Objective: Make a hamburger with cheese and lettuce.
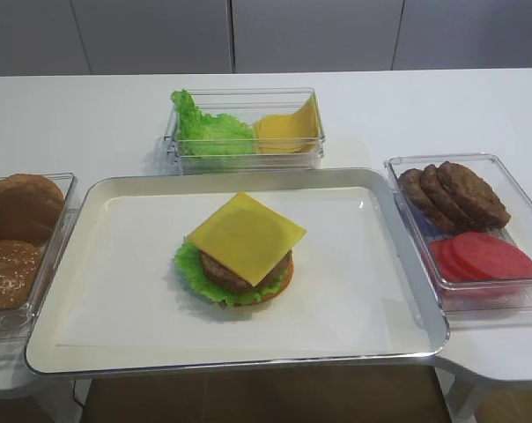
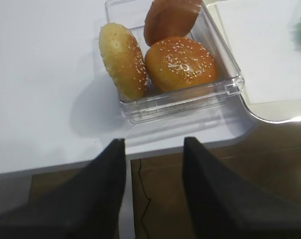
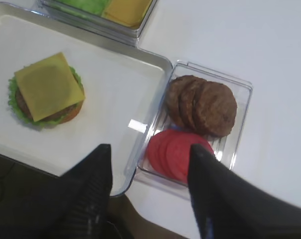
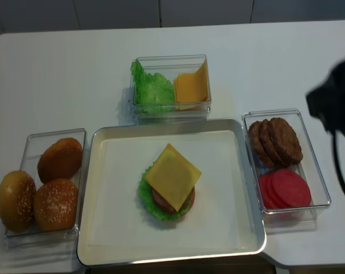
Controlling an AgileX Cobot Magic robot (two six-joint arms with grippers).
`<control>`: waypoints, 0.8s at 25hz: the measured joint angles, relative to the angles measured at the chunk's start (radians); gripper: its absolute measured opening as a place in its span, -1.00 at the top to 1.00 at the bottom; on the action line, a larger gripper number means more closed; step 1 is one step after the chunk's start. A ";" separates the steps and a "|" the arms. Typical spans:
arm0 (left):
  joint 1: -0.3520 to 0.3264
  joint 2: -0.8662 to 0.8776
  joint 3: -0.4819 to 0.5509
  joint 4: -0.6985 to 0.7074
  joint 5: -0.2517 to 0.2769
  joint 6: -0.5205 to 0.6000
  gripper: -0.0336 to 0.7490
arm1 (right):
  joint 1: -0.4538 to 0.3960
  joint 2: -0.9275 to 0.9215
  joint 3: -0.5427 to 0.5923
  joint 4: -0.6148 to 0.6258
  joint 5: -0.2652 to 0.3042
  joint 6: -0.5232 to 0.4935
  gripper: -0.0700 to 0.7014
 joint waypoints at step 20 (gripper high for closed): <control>0.000 0.000 0.000 0.000 0.000 0.000 0.18 | 0.000 -0.769 0.596 0.112 -0.056 -0.060 -0.19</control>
